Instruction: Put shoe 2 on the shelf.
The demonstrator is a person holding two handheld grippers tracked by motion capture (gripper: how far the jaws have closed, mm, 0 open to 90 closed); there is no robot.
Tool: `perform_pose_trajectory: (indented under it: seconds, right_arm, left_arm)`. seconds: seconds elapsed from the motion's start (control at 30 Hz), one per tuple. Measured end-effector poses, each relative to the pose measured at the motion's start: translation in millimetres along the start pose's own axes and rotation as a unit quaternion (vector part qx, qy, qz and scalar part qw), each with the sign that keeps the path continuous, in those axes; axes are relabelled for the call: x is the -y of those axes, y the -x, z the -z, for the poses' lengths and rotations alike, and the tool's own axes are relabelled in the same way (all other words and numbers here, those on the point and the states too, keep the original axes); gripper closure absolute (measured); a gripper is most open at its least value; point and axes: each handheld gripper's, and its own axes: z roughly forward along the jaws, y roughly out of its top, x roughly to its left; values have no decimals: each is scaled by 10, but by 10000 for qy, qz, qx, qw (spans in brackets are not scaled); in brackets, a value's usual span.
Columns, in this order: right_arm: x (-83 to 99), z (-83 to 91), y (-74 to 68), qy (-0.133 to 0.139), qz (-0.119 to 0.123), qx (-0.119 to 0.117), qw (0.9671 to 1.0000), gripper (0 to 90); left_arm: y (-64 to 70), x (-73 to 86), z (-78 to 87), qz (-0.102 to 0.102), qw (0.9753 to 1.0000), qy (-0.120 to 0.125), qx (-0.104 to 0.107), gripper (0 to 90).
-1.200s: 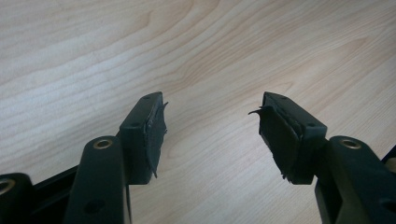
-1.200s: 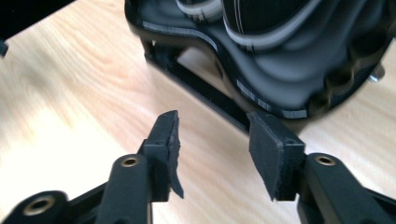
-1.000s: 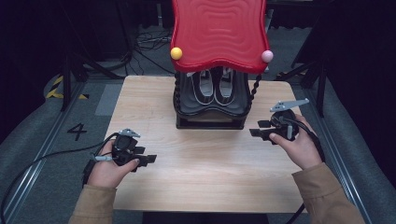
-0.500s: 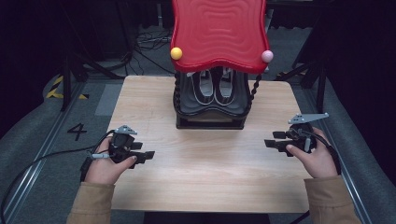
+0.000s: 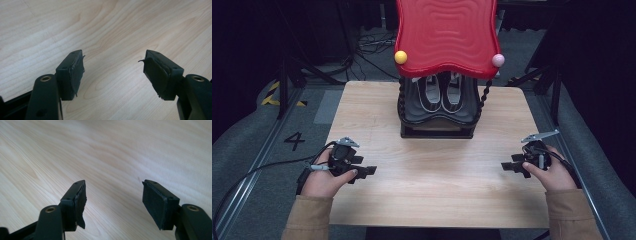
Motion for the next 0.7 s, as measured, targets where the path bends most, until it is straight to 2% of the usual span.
perform_pose_trajectory:
  seconds: [0.13, 0.37, 0.5, 0.63, 0.7]
  right_arm:
    - [33, -123, -10, -339, 50, 6, 9994, 358]
    - [57, -225, -50, -630, 156, -25, 9979, 348]
    - [80, -297, -97, -935, 275, -59, 9952, 341]
    - [91, -330, -123, -1079, 340, -63, 9936, 337]
    - [96, -348, -129, -1142, 455, -44, 9924, 332]
  left_arm:
    - [-2, 19, -71, -48, 9997, -212, 58, 329]
    - [-9, 31, -109, -71, 9994, -331, 64, 328]
    - [-12, 41, -136, -83, 9991, -410, 85, 328]
    - [-9, 46, -160, -82, 9988, -465, 104, 327]
    - [-11, 47, -171, -103, 9986, -504, 100, 325]
